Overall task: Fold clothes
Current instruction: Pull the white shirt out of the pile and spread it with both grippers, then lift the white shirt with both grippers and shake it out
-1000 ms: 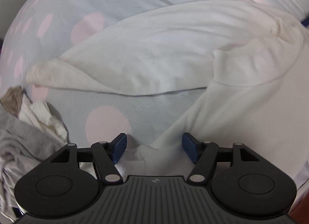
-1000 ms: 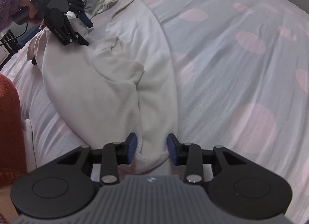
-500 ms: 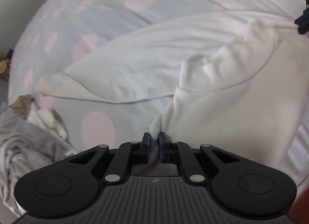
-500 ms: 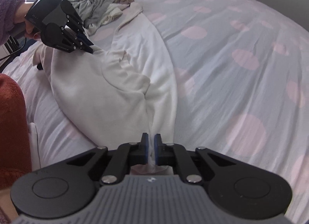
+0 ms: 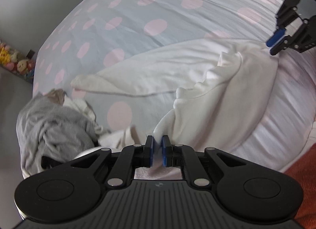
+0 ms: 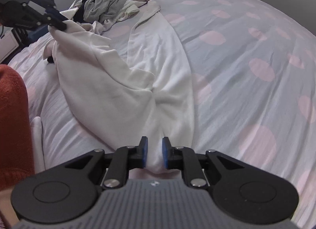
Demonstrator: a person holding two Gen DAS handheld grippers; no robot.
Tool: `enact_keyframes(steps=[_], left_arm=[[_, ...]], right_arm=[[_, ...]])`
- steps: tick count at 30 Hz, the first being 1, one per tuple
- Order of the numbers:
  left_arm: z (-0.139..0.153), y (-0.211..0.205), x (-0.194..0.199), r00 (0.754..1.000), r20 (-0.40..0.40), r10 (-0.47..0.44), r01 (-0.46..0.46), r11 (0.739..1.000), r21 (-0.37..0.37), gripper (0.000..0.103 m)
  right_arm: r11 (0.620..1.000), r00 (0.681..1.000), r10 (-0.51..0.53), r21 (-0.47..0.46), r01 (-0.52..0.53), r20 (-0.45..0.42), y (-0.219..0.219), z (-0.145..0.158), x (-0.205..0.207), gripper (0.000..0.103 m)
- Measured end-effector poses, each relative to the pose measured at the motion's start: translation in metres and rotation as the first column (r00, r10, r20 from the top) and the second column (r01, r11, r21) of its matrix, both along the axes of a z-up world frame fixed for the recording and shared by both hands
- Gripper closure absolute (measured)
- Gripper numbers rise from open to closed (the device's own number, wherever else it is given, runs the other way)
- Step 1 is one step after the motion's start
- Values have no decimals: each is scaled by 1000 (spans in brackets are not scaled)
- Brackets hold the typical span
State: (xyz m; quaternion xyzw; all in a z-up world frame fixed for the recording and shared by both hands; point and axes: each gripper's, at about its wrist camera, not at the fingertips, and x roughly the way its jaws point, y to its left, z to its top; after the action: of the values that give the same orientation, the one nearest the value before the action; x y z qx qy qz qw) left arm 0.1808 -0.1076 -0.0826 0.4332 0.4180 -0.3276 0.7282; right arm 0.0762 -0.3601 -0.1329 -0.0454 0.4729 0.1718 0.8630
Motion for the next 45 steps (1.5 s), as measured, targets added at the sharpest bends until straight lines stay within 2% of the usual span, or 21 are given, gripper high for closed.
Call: enact_keyframes(steps=[2,5,7,8,9,13,17,20,27,29,35,37,38,43,45], left_arm=[[-6,8,-5,1000,-6,15,-15,1000,2,96],[-15,16,-9,999,-32,27,-27,1000,-7,96],[-20,21,-10,998,-54,22,-23,1000,-21,96],[-22,22,-11,998,-62,6,-8,1000,-28,96],[-24,23,-12,997,-70,-11,8,999,-35,96],[-32,27,-12,995,-77,-70,66,997,-46,95],[-35,26,-7,994,-46,-96,95,995,-26,86],[-36,24,-1,993,-50,-103,101,994,-30,84],[-67,23,11,988,-125,-93,93,996,-1,81],[-75,26,13,987,-132,-87,89,996,10,80],[-76,30,17,988,-146,-46,44,999,-21,80],[-75,28,14,988,-146,-46,44,999,-20,84],[-74,27,11,988,-147,-53,51,999,-18,92],[-57,28,0,992,-119,-36,33,999,-23,96],[-41,31,-4,995,-101,-13,9,999,-42,96]], right_arm=[[999,999,33,-11,-34,-20,4,-5,7,64],[998,997,46,-38,-48,-61,8,-16,15,65],[999,996,46,-22,-48,-80,6,-21,17,72],[999,995,51,-1,-51,-89,6,-22,15,83],[998,994,57,23,-55,-97,6,-23,13,87],[998,994,60,16,-59,-96,7,-26,5,85],[997,993,11,76,-3,-118,-2,-33,6,84],[993,991,-2,116,18,-137,-7,-36,10,82],[983,989,-17,179,44,-149,-17,-36,13,80],[983,989,-15,178,41,-147,-17,-35,13,80],[989,991,-1,149,21,-132,-14,-34,13,78],[990,992,2,140,16,-127,-13,-34,12,78],[992,992,6,128,10,-123,-11,-33,12,78],[999,996,28,38,-25,-79,3,-28,7,79],[1000,999,25,6,-25,-47,7,-22,4,86]])
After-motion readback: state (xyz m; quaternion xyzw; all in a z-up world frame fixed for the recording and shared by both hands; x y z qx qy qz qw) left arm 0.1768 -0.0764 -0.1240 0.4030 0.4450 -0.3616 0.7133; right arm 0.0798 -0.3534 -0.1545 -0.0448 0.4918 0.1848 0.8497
